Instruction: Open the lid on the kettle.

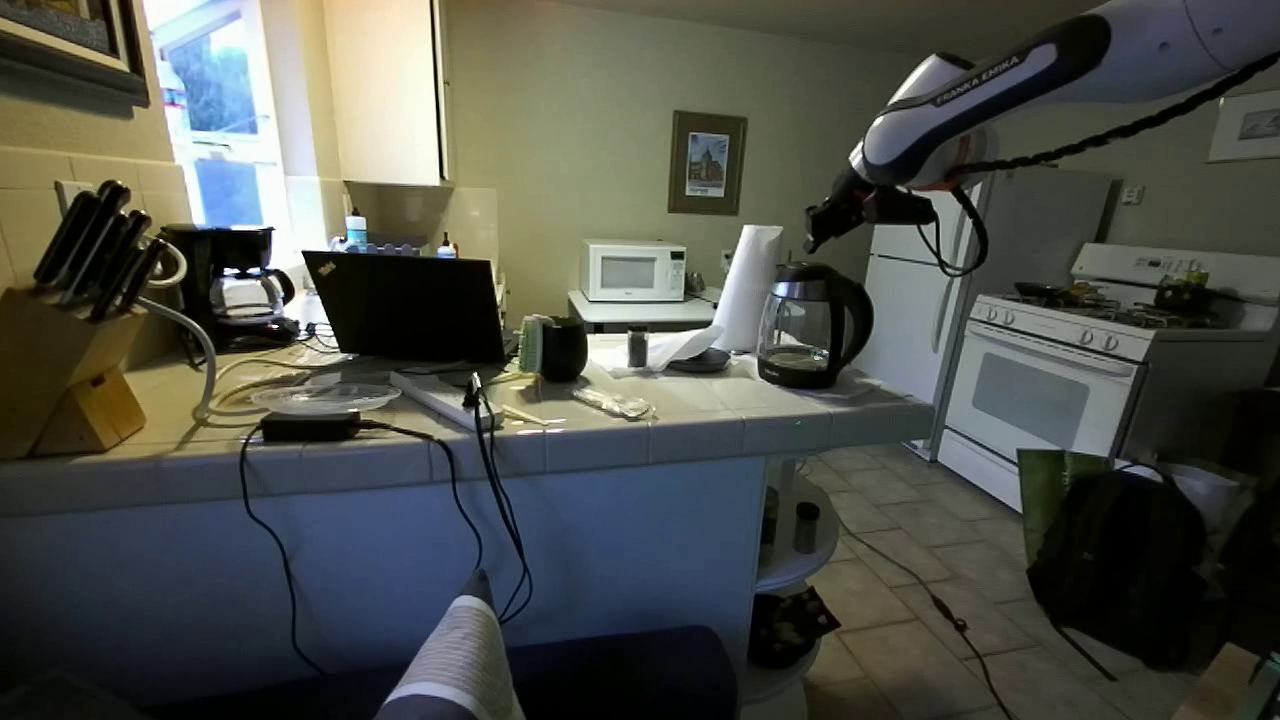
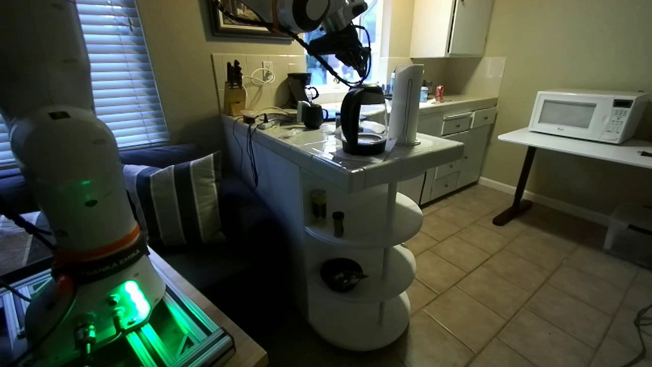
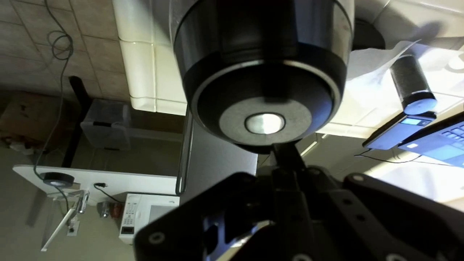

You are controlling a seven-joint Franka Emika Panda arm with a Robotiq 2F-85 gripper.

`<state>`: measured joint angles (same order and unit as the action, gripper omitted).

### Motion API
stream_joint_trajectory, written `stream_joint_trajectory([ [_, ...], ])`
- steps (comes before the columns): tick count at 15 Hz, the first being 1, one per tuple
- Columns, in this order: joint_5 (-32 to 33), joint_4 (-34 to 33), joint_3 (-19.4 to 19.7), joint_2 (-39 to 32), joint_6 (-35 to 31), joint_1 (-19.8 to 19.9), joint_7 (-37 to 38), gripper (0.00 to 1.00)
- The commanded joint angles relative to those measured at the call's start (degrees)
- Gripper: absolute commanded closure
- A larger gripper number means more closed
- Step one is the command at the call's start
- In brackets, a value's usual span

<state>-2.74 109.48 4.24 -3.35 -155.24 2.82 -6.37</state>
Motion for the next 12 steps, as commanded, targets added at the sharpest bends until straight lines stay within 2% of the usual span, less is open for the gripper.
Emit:
stream_joint_trajectory([
  [1,-1.4,0.1,-0.4,-1.3,-2.0,0.9,-1.3,1.00],
  [12,-1.0,1.4,-0.6,-2.3,-1.6,1.1,-1.1,1.00],
])
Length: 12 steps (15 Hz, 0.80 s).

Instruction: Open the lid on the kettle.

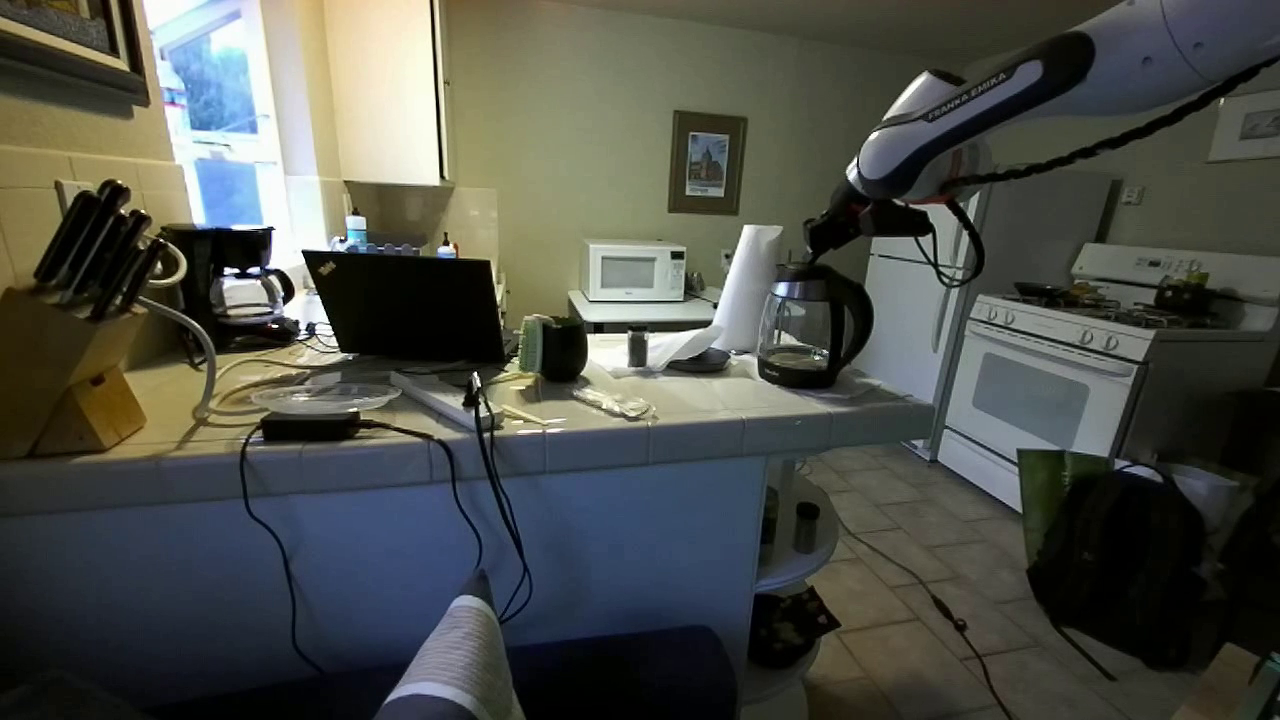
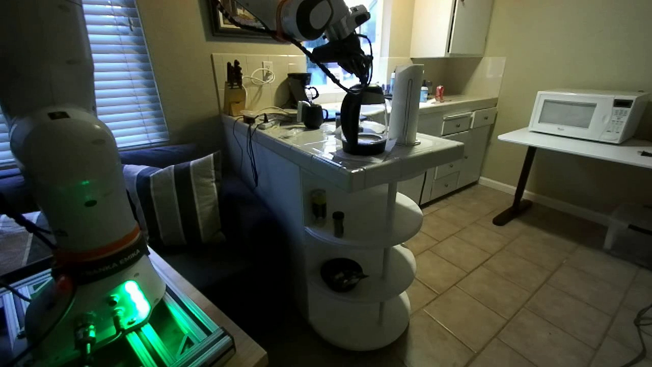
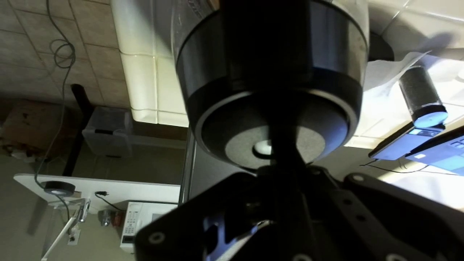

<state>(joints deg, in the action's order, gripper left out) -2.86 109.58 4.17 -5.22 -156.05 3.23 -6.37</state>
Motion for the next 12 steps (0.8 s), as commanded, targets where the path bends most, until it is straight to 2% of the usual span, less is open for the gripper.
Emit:
stream_joint_trajectory([
  [1,-1.1,1.6,-0.5,-0.3,-0.5,0.7,-1.2,1.00],
  [8,0.9,1.7,-0.8,3.1,-0.7,0.0,-0.1,1.00],
  [12,5.6,2.3,-1.2,7.9,1.4,-0.9,2.7,1.00],
])
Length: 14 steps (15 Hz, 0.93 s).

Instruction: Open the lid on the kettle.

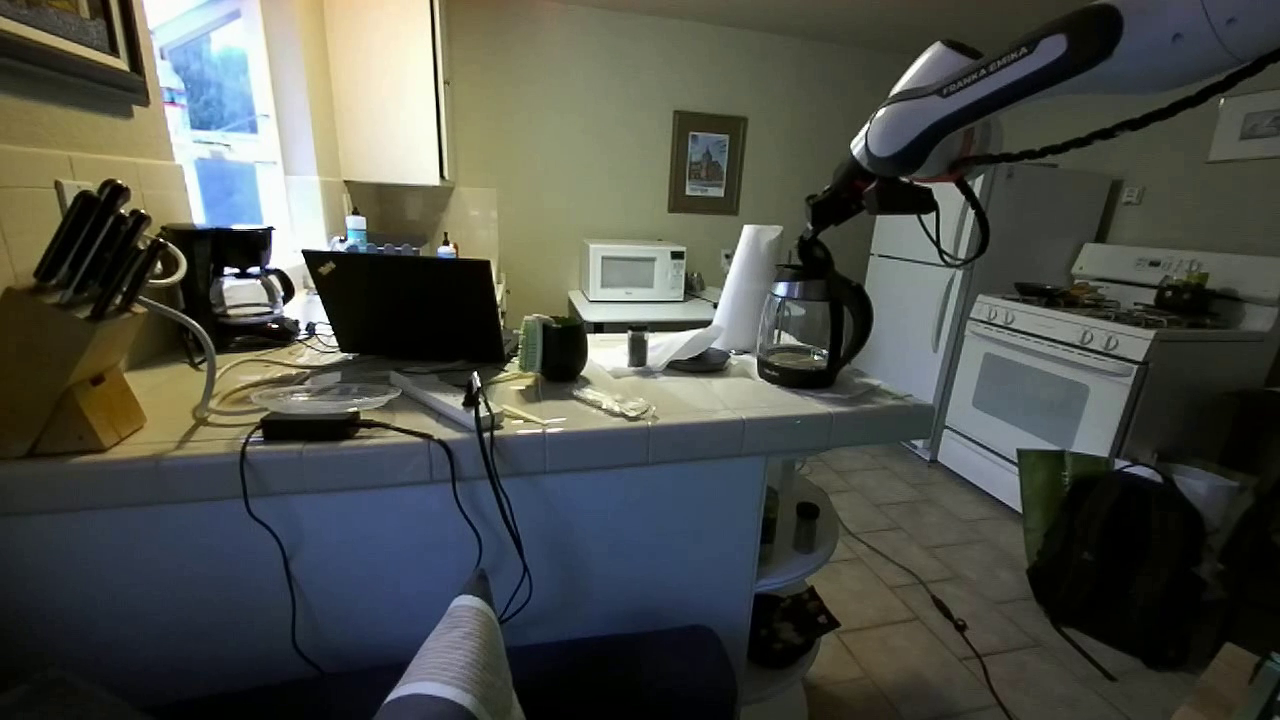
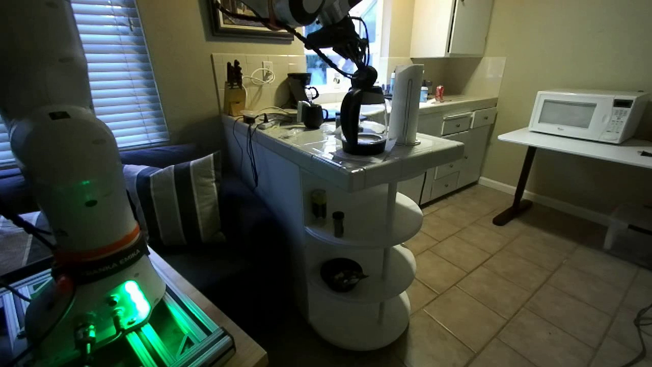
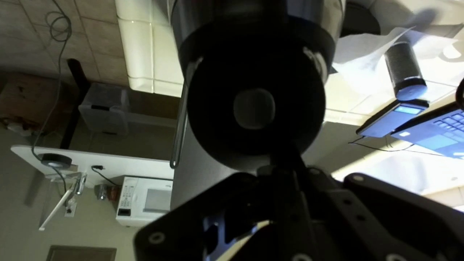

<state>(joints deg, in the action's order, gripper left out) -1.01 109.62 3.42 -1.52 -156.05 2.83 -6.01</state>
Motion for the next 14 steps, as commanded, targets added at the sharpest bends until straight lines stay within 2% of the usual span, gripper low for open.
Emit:
stream_joint_trajectory([
  [1,5.8,2.4,-0.7,5.5,3.4,-0.5,4.6,1.00],
  [4,8.6,2.6,-1.8,8.9,12.4,-0.6,8.8,1.00],
  [7,8.2,2.7,-3.1,12.0,21.8,-0.8,12.5,1.00],
  [8,7.8,2.7,-3.5,12.9,24.5,-0.8,13.9,0.78],
  [9,6.1,2.8,-3.9,13.9,27.4,-1.2,14.4,0.72],
  [11,7.0,3.6,-5.2,15.7,31.4,-1.1,19.1,0.60],
  [14,6.1,5.7,-6.9,18.6,35.4,-1.3,25.0,0.36],
])
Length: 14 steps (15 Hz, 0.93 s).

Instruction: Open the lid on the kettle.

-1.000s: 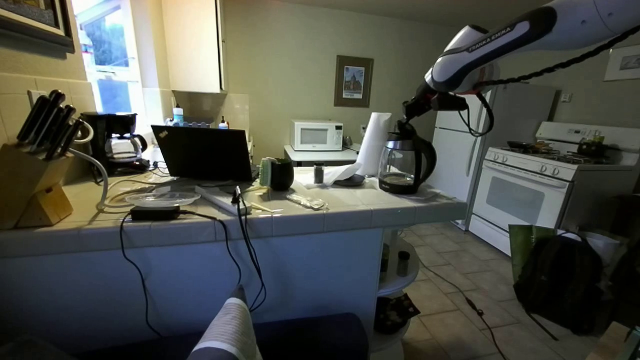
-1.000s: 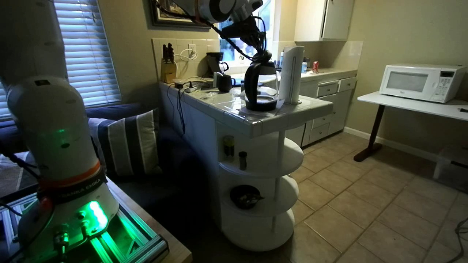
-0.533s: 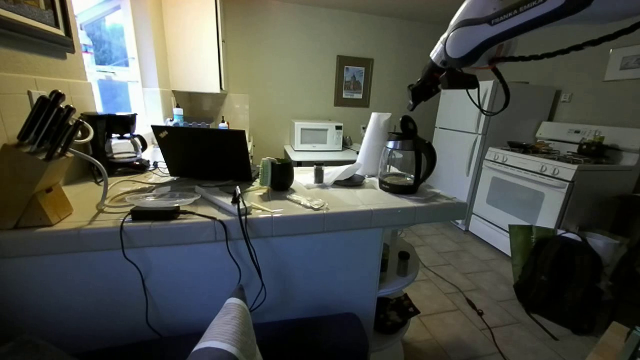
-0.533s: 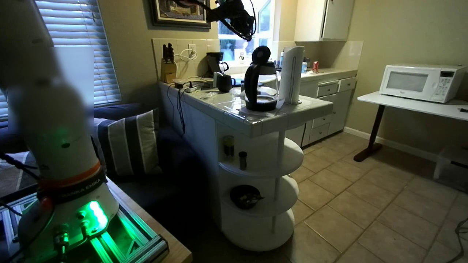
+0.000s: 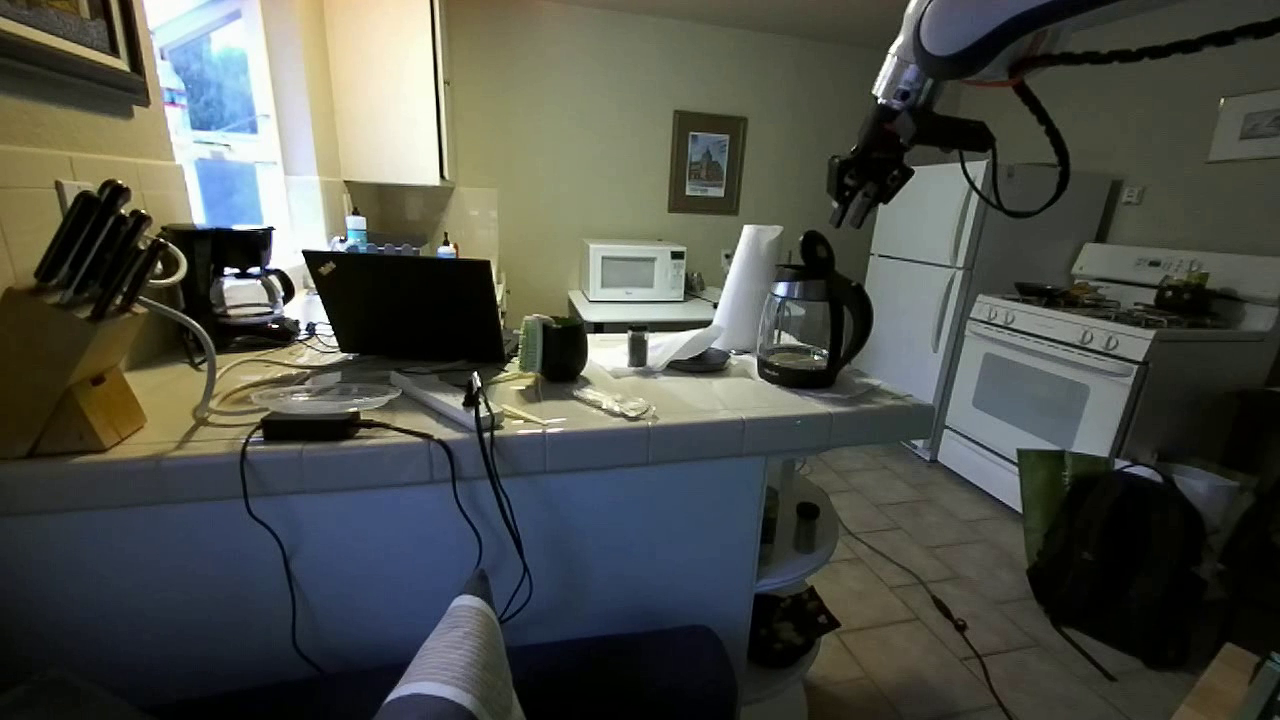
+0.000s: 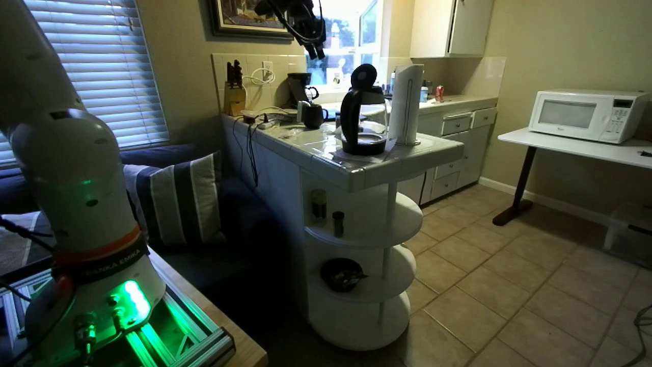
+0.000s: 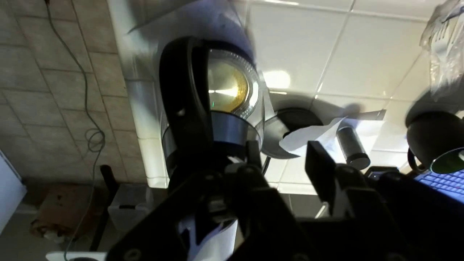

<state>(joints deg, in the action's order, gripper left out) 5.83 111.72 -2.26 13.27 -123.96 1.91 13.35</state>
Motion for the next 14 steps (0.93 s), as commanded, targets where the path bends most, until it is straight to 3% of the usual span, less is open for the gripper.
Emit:
stream_joint_trajectory([
  [1,-2.0,4.5,-1.6,5.0,4.8,-0.7,6.7,0.29],
  [5,-3.6,9.2,-3.2,9.1,7.1,-1.2,10.8,0.01],
  [10,-4.6,15.2,-4.1,13.1,6.9,-2.0,8.6,0.00],
  [11,-3.8,11.6,-4.4,10.5,7.4,-1.3,9.7,0.00],
  [14,-3.8,13.6,-4.6,11.9,7.4,-1.6,9.3,0.00],
])
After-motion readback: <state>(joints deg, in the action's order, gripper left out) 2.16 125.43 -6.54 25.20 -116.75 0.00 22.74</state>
